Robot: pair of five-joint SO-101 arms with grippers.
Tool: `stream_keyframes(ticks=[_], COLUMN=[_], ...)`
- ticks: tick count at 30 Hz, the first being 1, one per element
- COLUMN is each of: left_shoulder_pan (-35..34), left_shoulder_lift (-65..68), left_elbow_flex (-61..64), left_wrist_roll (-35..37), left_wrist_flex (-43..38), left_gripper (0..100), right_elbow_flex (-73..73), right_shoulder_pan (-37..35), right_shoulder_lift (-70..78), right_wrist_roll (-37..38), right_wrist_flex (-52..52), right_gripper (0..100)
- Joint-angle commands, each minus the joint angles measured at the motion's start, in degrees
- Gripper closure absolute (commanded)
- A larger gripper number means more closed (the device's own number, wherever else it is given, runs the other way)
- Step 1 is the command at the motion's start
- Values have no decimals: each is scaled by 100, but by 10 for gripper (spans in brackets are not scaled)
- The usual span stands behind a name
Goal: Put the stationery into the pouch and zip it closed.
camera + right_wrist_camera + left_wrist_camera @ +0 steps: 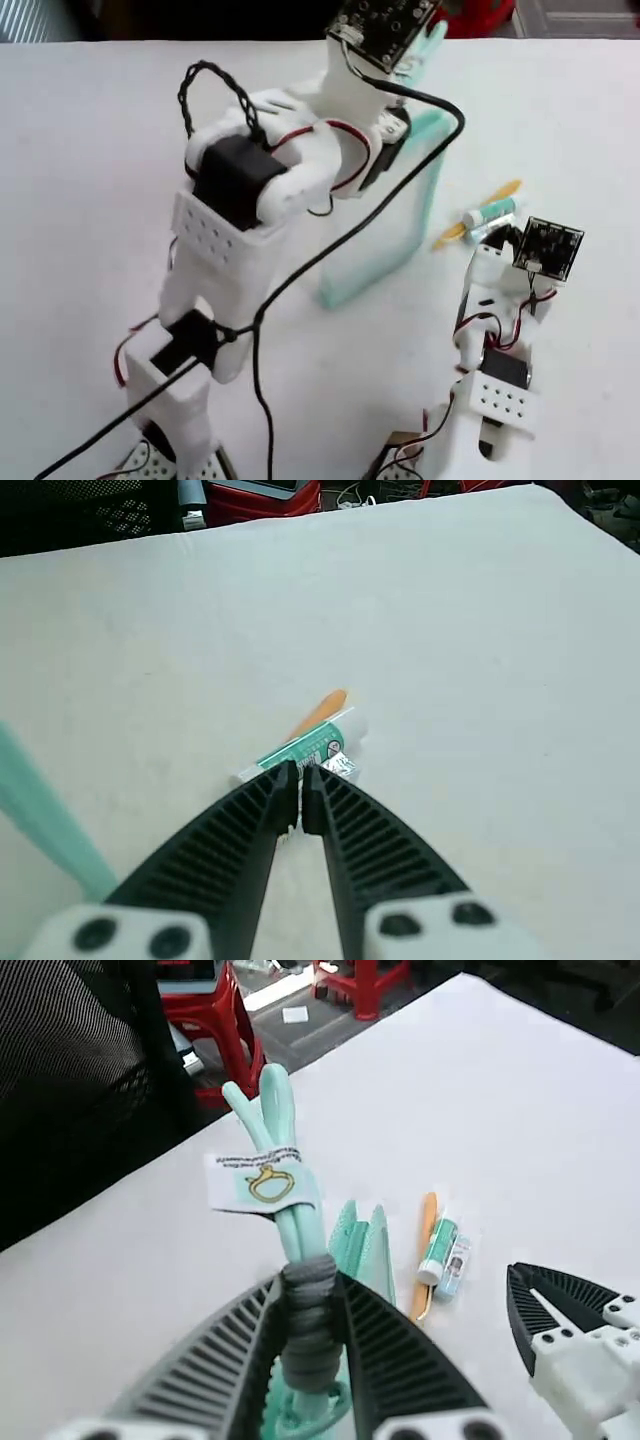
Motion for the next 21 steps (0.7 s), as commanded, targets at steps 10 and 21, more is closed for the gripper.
stream_keyframes(ticks=[10, 21], left_shoulder_pan=[-119, 110], left_shoulder_lift=[-119, -171], left_elbow_flex=[299, 475], left_wrist_roll=[-897, -1582], left_wrist_flex=[-1653, -949], left_gripper=[976, 976], right_elbow_flex=[-44, -44], right_shoulder_pan=[57, 40], right_shoulder_lift=[-31, -31], right_wrist_roll=[-53, -53], right_wrist_flex=[-127, -127], right_gripper=[971, 971])
